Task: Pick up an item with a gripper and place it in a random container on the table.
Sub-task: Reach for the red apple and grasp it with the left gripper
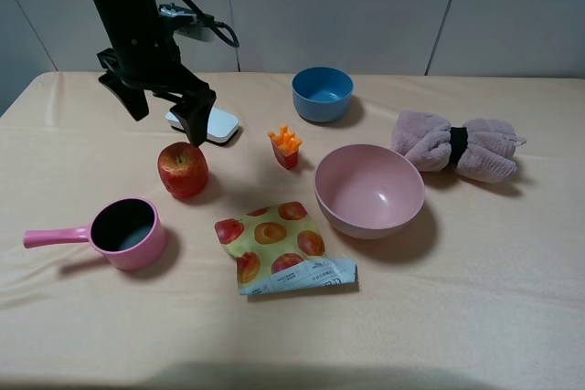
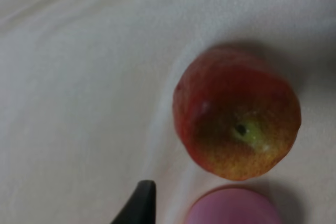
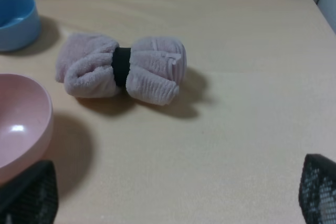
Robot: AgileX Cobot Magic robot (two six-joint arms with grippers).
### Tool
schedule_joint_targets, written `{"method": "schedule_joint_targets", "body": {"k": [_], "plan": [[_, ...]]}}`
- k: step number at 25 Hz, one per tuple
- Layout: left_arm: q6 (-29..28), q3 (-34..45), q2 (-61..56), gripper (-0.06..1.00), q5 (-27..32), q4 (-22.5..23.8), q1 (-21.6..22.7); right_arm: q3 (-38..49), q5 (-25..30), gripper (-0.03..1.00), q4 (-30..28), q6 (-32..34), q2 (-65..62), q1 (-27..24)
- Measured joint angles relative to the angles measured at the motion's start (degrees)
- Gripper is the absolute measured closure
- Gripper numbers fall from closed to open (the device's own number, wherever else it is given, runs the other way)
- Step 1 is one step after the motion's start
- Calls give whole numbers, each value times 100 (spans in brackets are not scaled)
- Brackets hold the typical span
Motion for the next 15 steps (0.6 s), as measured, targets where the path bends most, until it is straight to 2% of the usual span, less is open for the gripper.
{"method": "schedule_joint_targets", "body": {"k": [7,10,15], "plan": [[2,0,276,-5,-65,133,-111,0,0,27,5,0,0,0],[2,0,312,-5,-226,318,-133,0,0,27,11,0,0,0],[2,0,325,-5,-457,363,-133,0,0,27,21,0,0,0]]}}
